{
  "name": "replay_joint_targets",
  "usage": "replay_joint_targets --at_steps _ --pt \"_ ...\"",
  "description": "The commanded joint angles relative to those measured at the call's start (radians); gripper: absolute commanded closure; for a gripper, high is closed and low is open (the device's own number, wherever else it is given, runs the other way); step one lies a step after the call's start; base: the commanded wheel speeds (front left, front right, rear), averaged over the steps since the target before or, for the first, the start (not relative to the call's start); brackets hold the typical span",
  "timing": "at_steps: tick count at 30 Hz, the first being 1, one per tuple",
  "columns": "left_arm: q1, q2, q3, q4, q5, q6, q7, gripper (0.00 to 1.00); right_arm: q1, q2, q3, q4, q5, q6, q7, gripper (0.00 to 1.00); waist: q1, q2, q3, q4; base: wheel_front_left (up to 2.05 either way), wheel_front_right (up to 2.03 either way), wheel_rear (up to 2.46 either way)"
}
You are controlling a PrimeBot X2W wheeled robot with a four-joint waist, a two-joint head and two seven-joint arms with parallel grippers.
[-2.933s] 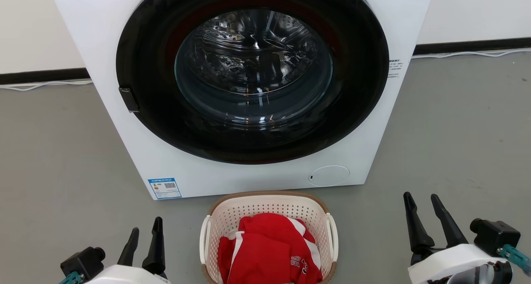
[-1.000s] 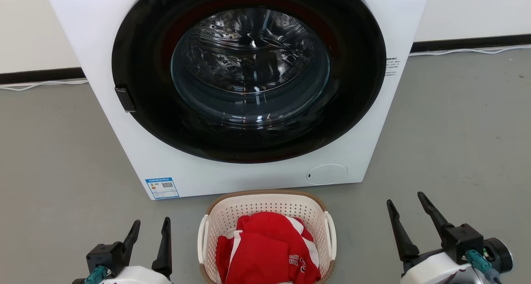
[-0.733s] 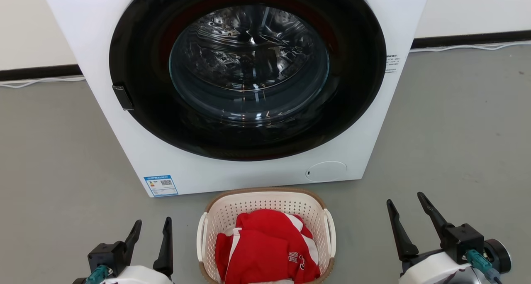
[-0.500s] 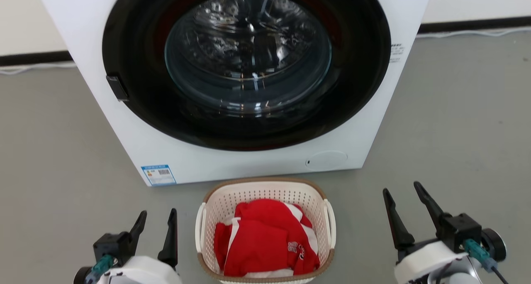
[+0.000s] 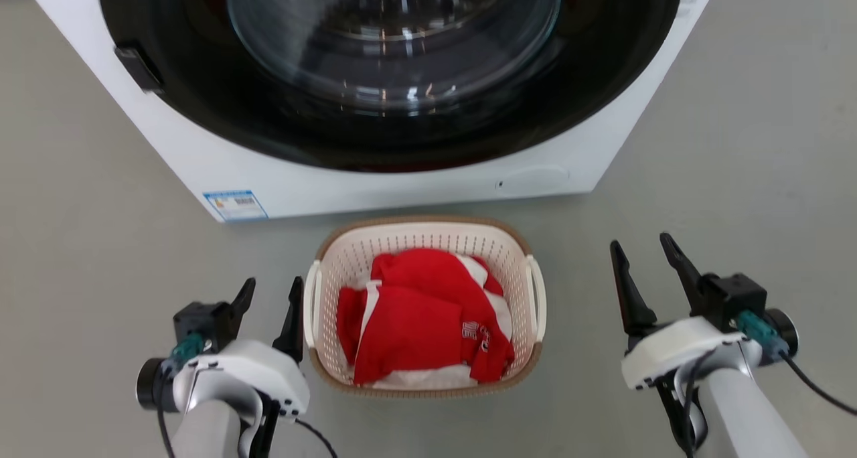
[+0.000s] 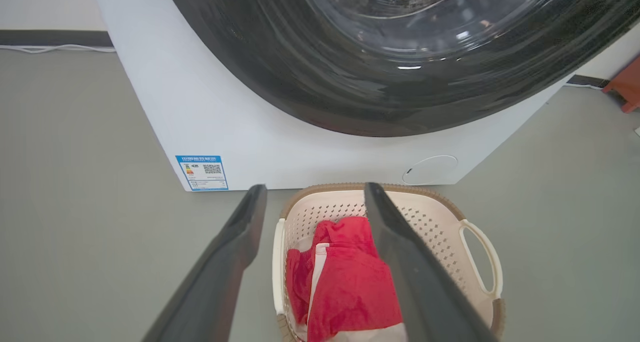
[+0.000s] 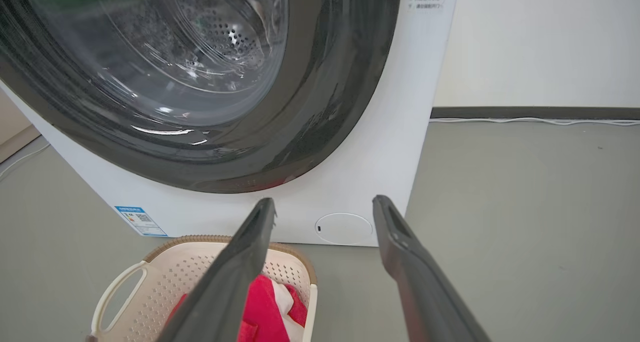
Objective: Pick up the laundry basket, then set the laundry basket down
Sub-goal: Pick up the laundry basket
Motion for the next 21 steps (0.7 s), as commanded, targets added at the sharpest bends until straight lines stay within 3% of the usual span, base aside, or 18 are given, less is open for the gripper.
replay_joint_targets --at_steps 1,10,21 --pt "-0.056 0.014 0.016 0.011 0.012 -0.006 -0.009 0.00 -0.044 0.005 0.025 0.006 0.005 0.006 -0.014 0.00 0.0000 0.0000 0.053 0.001 0.00 0.00 0.00" --pt "-0.217 0.014 -0.013 0.209 0.019 -0.006 -0.009 0.00 -0.192 0.011 0.056 0.228 0.031 0.006 -0.014 0.00 0.0000 0.0000 0.179 0.007 0.00 0.00 0.00" --pt "-0.369 0.018 -0.036 0.383 0.022 -0.005 -0.009 0.00 -0.320 0.012 0.151 0.373 0.115 0.006 -0.014 0.00 0.0000 0.0000 0.300 0.002 0.00 0.00 0.00"
